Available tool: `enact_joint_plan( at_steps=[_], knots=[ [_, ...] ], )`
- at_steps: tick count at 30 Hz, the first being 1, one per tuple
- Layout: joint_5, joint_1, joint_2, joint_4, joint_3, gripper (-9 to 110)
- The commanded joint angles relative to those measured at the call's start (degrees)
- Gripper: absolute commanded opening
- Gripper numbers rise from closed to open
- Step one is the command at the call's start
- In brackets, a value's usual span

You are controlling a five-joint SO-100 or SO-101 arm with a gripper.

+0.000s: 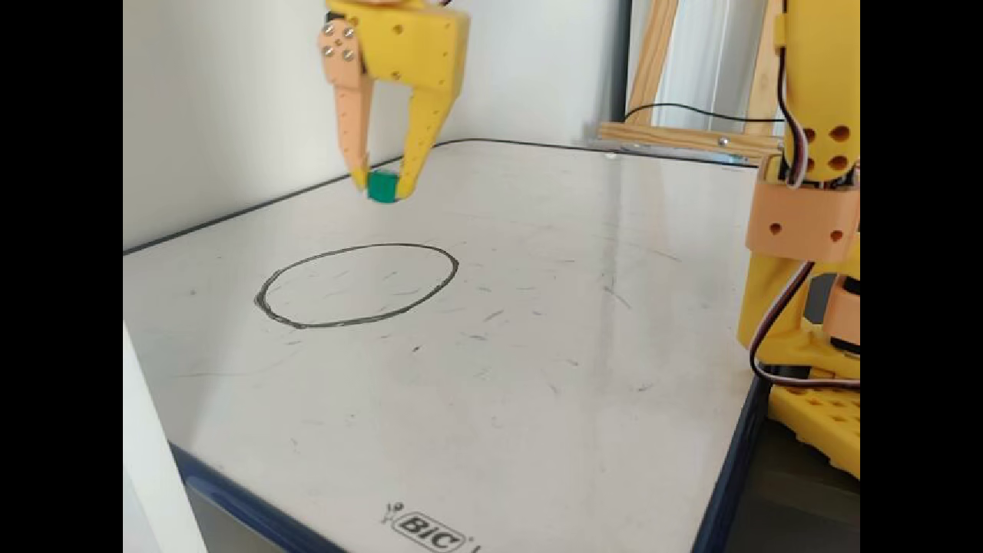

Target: Grasp a green cube and put it in the black circle

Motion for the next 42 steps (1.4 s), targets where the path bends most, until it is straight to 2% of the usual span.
enact_joint_plan(
  at_steps=[1, 31, 42],
  knots=[
    [0.79, -0.44, -2.46, -1.49, -3.60, 0],
    [0.62, -0.79, -12.74, -3.60, -7.91, 0],
    [0.88, -0.35, -12.83, -3.78, -8.09, 13]
  ],
)
